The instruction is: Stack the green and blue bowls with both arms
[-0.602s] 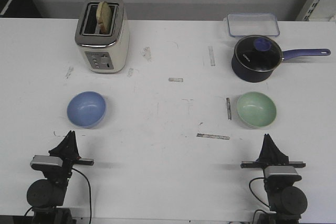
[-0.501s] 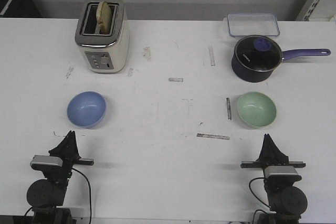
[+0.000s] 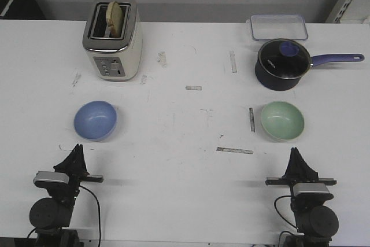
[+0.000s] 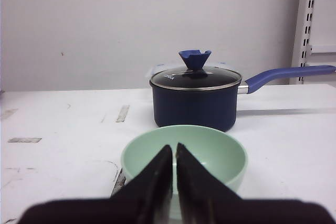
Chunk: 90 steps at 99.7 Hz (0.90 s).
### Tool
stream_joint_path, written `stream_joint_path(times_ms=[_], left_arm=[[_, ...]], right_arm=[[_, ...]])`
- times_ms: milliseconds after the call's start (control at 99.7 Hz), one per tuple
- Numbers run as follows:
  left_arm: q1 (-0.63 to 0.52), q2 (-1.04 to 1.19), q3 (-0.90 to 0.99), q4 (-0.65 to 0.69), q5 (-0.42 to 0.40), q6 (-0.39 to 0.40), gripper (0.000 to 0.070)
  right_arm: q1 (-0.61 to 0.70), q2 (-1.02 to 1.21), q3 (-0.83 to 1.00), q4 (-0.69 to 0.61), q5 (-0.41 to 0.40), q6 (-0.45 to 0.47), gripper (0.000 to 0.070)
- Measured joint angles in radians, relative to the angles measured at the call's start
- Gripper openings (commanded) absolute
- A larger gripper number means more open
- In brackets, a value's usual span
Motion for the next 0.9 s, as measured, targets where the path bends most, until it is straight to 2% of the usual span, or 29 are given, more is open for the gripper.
stream_joint_path(times_ms=[150, 371, 572, 902], left_arm=[[0.000, 0.000, 0.000, 0.000, 0.000, 0.000, 0.0001], [0.000, 0.000, 0.000, 0.000, 0.000, 0.000, 0.0001], [0.000, 0.000, 0.000, 0.000, 0.000, 0.000, 0.0001], [0.000, 0.000, 0.000, 0.000, 0.000, 0.000, 0.0001]], right_arm=[[0.000, 0.003, 0.017, -0.021, 0.001, 0.003, 0.0005], [0.000, 0.105, 0.165, -0.135, 0.027, 0.002, 0.0005], [0.000, 0.298, 0.271, -0.238, 0.027, 0.002, 0.0005], [0.000, 0.694, 0.554, -0.415, 0.027, 0.002, 0.0005]])
